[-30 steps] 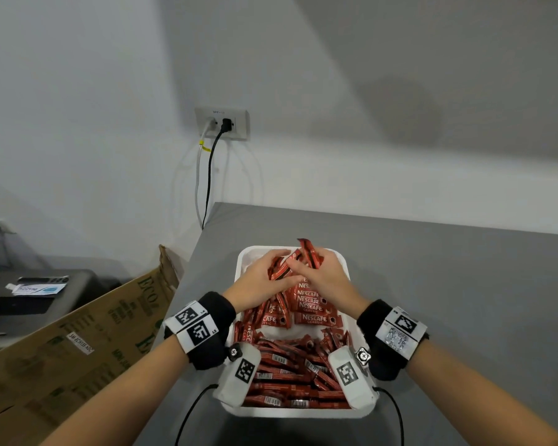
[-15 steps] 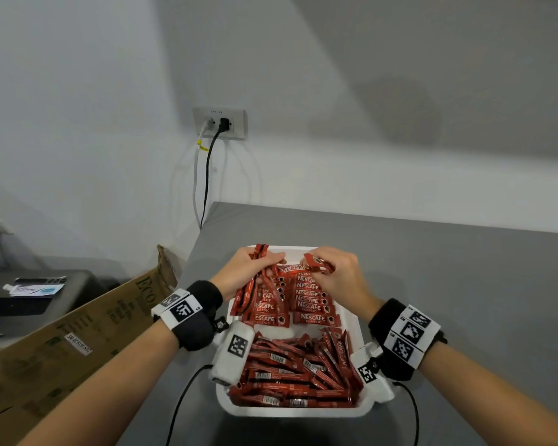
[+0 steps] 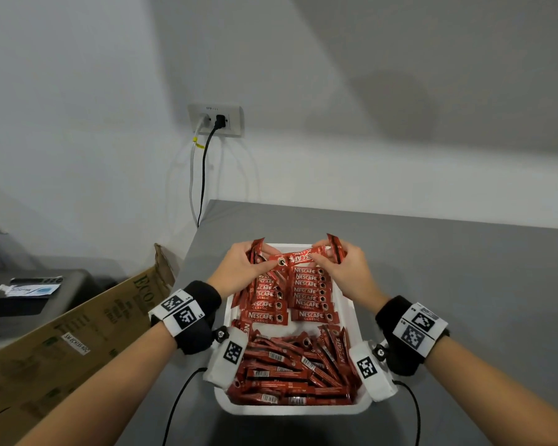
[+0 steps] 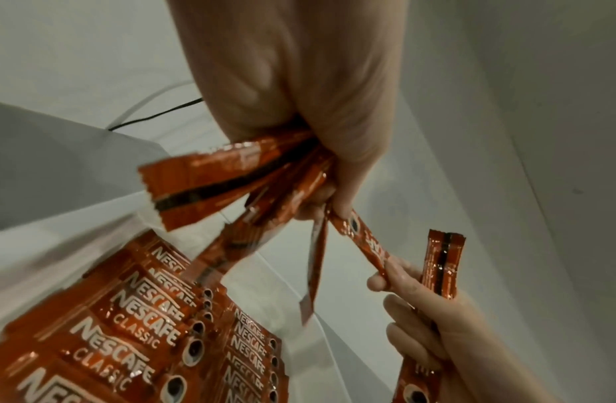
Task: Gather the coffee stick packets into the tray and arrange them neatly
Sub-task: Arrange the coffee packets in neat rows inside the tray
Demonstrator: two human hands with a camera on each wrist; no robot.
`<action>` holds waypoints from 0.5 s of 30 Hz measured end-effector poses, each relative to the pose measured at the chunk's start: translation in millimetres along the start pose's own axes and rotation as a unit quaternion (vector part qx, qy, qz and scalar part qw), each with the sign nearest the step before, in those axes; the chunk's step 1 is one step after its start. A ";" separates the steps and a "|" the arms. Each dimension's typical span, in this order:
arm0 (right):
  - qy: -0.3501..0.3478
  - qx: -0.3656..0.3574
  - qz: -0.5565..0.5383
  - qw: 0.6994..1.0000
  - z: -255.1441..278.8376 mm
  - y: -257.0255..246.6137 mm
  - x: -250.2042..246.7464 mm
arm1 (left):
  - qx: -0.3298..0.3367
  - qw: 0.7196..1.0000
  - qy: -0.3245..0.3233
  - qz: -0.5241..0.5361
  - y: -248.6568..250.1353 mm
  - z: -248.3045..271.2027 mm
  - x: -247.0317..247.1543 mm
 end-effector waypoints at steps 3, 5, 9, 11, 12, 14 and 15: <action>0.033 0.012 -0.063 0.997 2.8 0.0 -1.9 | -0.006 1.000 -0.008 0.007 0.1 -0.4 0.4; 0.042 0.013 -0.093 0.995 4.8 1.4 1.0 | -0.016 0.999 0.025 0.045 -0.8 -2.1 6.9; 0.061 -0.009 -0.058 0.996 6.2 4.4 14.1 | -0.017 0.999 0.017 0.028 -5.5 -2.3 25.1; 0.064 -0.024 -0.032 0.997 3.2 4.1 12.9 | -0.020 1.000 -0.003 -0.014 -9.3 -0.2 29.6; 0.057 -0.030 -0.007 0.998 1.2 3.7 8.7 | -0.025 0.999 0.004 -0.041 -11.2 -0.5 28.8; 0.004 -0.027 0.086 0.996 -4.6 3.9 -2.7 | -0.039 0.993 0.058 -0.090 -14.4 -1.1 21.1; -0.052 -0.018 0.156 0.986 -7.5 5.9 -6.2 | -0.043 0.990 0.088 -0.102 -15.7 -1.6 15.9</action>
Point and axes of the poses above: each hand's wrist, its own z-axis away from the middle knuckle, its own x-axis out of the palm, y = z × x, the point moved 2 cm from there along -z, towards the middle knuckle
